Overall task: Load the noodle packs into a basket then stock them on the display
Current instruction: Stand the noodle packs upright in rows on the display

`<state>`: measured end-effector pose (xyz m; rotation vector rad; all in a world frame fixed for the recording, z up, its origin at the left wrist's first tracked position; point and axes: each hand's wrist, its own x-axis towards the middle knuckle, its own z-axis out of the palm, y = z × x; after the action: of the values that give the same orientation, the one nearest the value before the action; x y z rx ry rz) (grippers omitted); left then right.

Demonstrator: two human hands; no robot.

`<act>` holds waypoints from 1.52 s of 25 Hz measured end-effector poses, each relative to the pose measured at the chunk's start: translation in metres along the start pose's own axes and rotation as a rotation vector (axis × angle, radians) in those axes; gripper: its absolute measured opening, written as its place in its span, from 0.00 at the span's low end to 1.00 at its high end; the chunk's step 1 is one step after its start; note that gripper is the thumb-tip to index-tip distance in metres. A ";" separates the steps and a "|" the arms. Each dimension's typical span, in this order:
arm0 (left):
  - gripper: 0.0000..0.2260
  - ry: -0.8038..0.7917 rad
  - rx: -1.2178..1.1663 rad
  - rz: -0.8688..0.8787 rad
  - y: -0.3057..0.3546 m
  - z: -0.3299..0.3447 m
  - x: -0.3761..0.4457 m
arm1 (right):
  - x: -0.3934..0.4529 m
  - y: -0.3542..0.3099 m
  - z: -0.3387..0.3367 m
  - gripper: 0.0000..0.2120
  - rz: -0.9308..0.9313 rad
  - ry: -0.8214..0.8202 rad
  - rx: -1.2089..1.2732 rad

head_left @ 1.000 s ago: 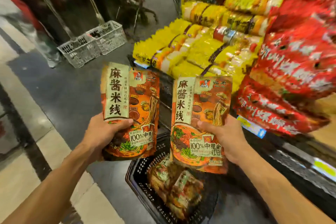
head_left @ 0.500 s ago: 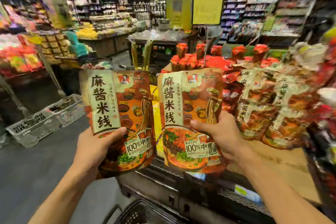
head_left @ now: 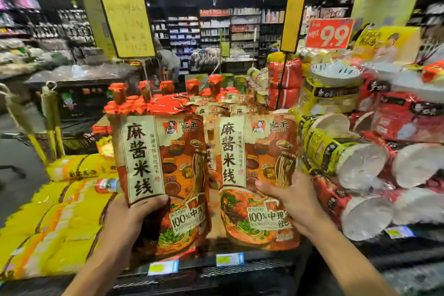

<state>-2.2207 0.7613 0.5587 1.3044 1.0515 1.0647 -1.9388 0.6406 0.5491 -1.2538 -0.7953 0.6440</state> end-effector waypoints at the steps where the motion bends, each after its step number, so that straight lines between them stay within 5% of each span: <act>1: 0.08 -0.031 -0.007 -0.008 -0.005 0.021 0.004 | 0.003 0.001 -0.021 0.16 -0.003 0.028 0.010; 13: 0.10 -0.073 -0.011 -0.183 -0.065 0.160 0.034 | 0.081 0.053 -0.159 0.19 0.074 0.012 0.040; 38: 0.09 0.017 -0.164 -0.491 -0.217 0.215 0.194 | 0.197 0.198 -0.127 0.17 0.378 0.094 -0.034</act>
<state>-1.9703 0.9098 0.3438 0.8454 1.1920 0.7686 -1.7205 0.7658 0.3737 -1.4705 -0.4951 0.8697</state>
